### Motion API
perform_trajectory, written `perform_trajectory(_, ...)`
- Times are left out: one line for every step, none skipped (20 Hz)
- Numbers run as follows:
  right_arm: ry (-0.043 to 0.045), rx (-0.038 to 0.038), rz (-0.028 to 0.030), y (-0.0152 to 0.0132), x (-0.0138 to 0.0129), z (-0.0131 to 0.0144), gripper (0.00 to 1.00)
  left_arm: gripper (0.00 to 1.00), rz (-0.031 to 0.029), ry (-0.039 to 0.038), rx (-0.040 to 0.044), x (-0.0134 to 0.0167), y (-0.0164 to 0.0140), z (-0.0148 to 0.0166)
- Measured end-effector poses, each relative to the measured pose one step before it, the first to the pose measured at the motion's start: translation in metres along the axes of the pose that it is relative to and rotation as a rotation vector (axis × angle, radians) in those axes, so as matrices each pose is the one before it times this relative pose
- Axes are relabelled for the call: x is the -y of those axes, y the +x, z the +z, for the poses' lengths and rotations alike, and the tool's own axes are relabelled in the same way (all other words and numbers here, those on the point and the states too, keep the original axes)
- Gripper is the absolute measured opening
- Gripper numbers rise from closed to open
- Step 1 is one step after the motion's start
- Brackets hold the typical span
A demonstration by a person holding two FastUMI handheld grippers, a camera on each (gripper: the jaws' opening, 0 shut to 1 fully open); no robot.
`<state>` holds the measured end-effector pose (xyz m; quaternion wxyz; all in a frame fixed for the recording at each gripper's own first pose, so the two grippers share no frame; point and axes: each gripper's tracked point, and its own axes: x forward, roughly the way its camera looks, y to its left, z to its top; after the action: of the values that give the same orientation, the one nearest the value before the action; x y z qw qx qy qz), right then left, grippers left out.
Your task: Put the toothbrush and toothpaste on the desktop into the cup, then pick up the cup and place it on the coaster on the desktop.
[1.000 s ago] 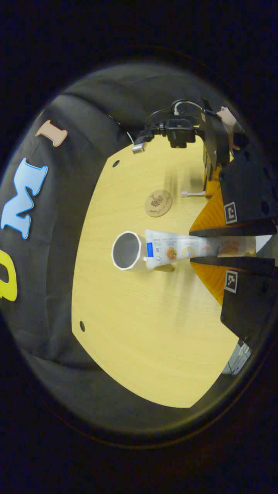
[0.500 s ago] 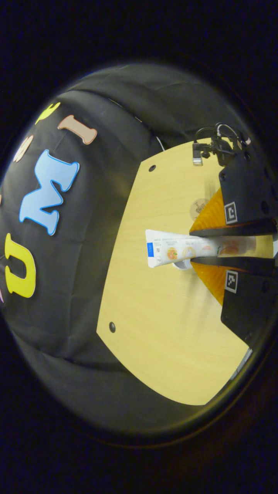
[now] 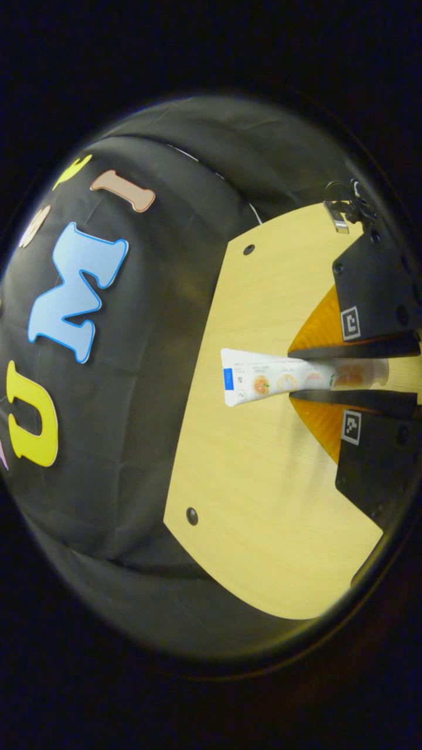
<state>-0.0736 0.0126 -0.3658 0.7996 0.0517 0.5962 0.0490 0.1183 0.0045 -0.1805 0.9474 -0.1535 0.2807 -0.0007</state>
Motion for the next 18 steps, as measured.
perform_trajectory(-0.00128, 0.00102, -0.00052, 0.00026, -0.00008, -0.00021, 0.02, 0.29, -0.00936, 0.00733, 0.01866, 0.00227, 0.00535, 0.00410)
perform_trajectory(-0.00121, 0.00061, -0.00019, 0.00009, 0.00019, 0.00036, 0.02, 0.29, -0.01357, 0.00865, 0.02505, 0.00217, 0.00659, 0.00395)
perform_trajectory(-0.00154, -0.00025, 0.00015, -0.00003, -0.00006, -0.00041, 0.02, 0.29, -0.00447, 0.01189, 0.02148, 0.00115, 0.00616, 0.00271)
perform_trajectory(-0.00007, -0.00018, 0.00071, 0.00054, 0.00017, 0.00028, 0.02, 0.29, 0.00062, 0.01604, 0.01678, -0.00218, 0.00640, 0.00000)
perform_trajectory(0.00029, -0.00026, 0.00085, 0.00019, -0.00015, -0.00007, 0.02, 0.29, -0.00042, 0.01842, 0.01615, -0.00115, 0.00570, -0.00093)
perform_trajectory(-0.00082, -0.00026, 0.00126, -0.00014, -0.00009, 0.00031, 0.02, 0.29, -0.00242, 0.02038, 0.01579, 0.00026, 0.00470, 0.00009)
perform_trajectory(-0.00140, -0.00087, 0.00096, 0.00020, 0.00029, -0.00047, 0.02, 0.29, -0.00370, 0.01861, 0.01160, -0.00012, 0.00283, -0.00359)
perform_trajectory(-0.00016, 0.00027, 0.00085, -0.00057, 0.00013, 0.00058, 0.02, 0.29, -0.00676, 0.01559, 0.00906, 0.00035, 0.00298, -0.00330)
perform_trajectory(-0.00047, 0.00104, -0.00002, 0.00032, -0.00017, -0.00044, 0.02, 0.29, -0.00704, 0.01046, 0.00732, 0.00046, 0.00264, -0.00375)
perform_trajectory(-0.00207, 0.00071, -0.00017, 0.00003, 0.00025, -0.00004, 0.02, 0.29, -0.00518, 0.00535, 0.00506, 0.00233, 0.00377, -0.00332)
perform_trajectory(-0.00173, 0.00175, -0.00064, 0.00006, -0.00016, -0.00008, 0.02, 0.29, 0.00209, 0.00335, 0.00190, 0.00026, 0.00348, -0.00509)
perform_trajectory(-0.00148, 0.00061, -0.00054, 0.00008, -0.00008, 0.00037, 0.02, 0.29, 0.01143, 0.00280, -0.00349, -0.00110, 0.00334, -0.00881)
perform_trajectory(0.00001, 0.00134, -0.00070, -0.00003, 0.00017, -0.00063, 0.02, 0.29, 0.01079, 0.00292, -0.00218, -0.00361, 0.00348, -0.00600)
perform_trajectory(0.00042, 0.00040, -0.00078, -0.00038, -0.00009, 0.00048, 0.02, 0.29, 0.01184, -0.00005, -0.00133, -0.00195, 0.00369, -0.00503)
perform_trajectory(-0.00089, -0.00105, -0.00022, 0.00029, 0.00009, -0.00025, 0.02, 0.29, 0.00633, -0.00295, -0.00289, -0.00085, 0.00088, -0.00430)
perform_trajectory(0.00079, -0.00109, 0.00061, -0.00042, 0.00006, 0.00026, 0.02, 0.29, -0.00089, -0.00102, 0.02799, 0.00023, -0.00015, 0.00489)
perform_trajectory(0.00085, -0.00160, 0.00082, 0.00080, -0.00003, -0.00010, 0.02, 0.29, 0.01422, 0.00685, 0.00422, -0.00263, 0.00105, -0.00126)
perform_trajectory(0.00112, -0.00028, 0.00082, -0.00009, -0.00006, 0.00053, 0.03, 0.29, 0.01429, 0.01057, 0.00289, -0.00429, -0.00172, -0.00405)
